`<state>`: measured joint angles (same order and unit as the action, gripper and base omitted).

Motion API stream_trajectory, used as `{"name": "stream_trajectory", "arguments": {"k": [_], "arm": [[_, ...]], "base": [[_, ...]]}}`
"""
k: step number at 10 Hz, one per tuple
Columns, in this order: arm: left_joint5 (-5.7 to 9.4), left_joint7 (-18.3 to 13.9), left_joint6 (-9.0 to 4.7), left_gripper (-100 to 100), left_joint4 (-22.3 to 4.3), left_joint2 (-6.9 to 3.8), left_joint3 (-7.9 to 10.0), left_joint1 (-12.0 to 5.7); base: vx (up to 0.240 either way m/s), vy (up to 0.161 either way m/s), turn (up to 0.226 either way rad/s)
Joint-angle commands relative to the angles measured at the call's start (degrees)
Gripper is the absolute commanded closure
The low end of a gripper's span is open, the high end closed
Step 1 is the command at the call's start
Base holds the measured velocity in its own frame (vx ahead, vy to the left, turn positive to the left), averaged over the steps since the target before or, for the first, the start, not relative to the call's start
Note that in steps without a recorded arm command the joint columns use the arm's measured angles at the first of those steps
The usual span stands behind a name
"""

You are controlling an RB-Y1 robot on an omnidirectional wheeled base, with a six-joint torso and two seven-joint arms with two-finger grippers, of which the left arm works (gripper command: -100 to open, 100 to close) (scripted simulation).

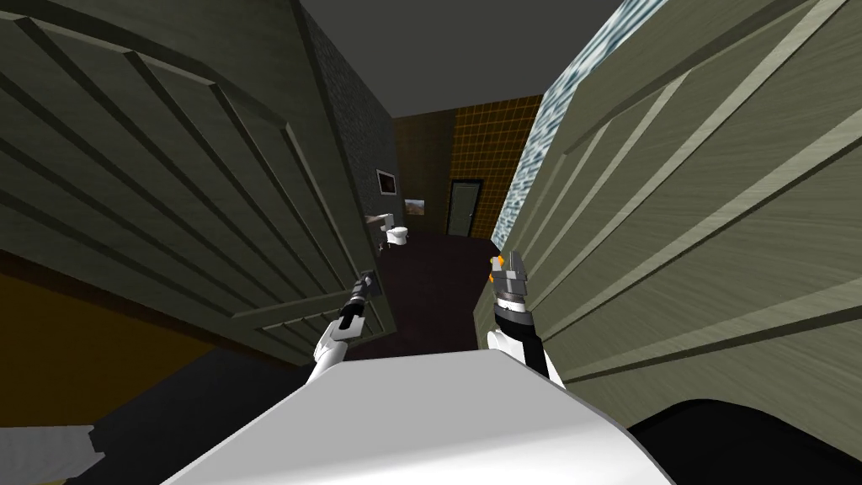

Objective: Push the door open

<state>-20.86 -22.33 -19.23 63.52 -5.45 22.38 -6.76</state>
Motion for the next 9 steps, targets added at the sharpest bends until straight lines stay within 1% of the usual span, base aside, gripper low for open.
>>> {"name": "stream_trajectory", "arguments": {"k": [1, 4, 6, 9], "arm": [[1.23, 1.11, 0.07, 100, 0.94, -0.12, 1.01, 0.41], [3.90, 3.32, 0.29, 100, 1.51, -0.30, 3.06, 1.26], [6.05, 5.10, 0.46, 100, 1.96, -0.42, 4.71, 1.94], [9.66, 8.09, 0.76, 100, 2.73, -0.56, 7.48, 3.08]], "base": [[0.163, -0.006, -0.031], [0.173, -0.016, -0.042], [0.192, -0.007, -0.044], [0.212, -0.022, -0.047]]}}
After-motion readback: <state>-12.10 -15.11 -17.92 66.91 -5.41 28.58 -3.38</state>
